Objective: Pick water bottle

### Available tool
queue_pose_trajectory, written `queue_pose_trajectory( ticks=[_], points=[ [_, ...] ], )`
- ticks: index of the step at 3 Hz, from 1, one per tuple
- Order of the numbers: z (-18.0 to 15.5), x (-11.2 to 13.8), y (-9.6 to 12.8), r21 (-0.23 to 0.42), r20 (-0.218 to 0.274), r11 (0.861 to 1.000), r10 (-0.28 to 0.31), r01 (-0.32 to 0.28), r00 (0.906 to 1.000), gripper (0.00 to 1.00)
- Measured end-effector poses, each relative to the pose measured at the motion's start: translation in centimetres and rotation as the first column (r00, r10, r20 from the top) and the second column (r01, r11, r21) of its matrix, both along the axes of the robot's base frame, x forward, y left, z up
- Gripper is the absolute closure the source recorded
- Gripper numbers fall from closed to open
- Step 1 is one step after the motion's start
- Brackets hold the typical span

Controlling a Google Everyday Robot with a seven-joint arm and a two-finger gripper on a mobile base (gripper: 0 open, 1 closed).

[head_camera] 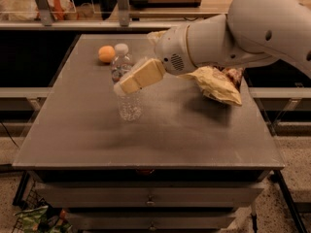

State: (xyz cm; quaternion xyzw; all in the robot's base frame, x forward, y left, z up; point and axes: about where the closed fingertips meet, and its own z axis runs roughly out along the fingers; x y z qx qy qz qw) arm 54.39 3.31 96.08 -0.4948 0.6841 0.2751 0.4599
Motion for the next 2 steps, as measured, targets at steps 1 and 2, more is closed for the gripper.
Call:
queue_pose_trajectory(
  ticks=[1,2],
  points=[
    [-0.32,-0.39,1.09,0.012,-0.014,1.0,0.024,-0.024,0.9996,0.0],
    [0.0,-1.1,2.06,0.034,0.001,0.997,0.074,-0.074,0.9972,0.17]
  ],
)
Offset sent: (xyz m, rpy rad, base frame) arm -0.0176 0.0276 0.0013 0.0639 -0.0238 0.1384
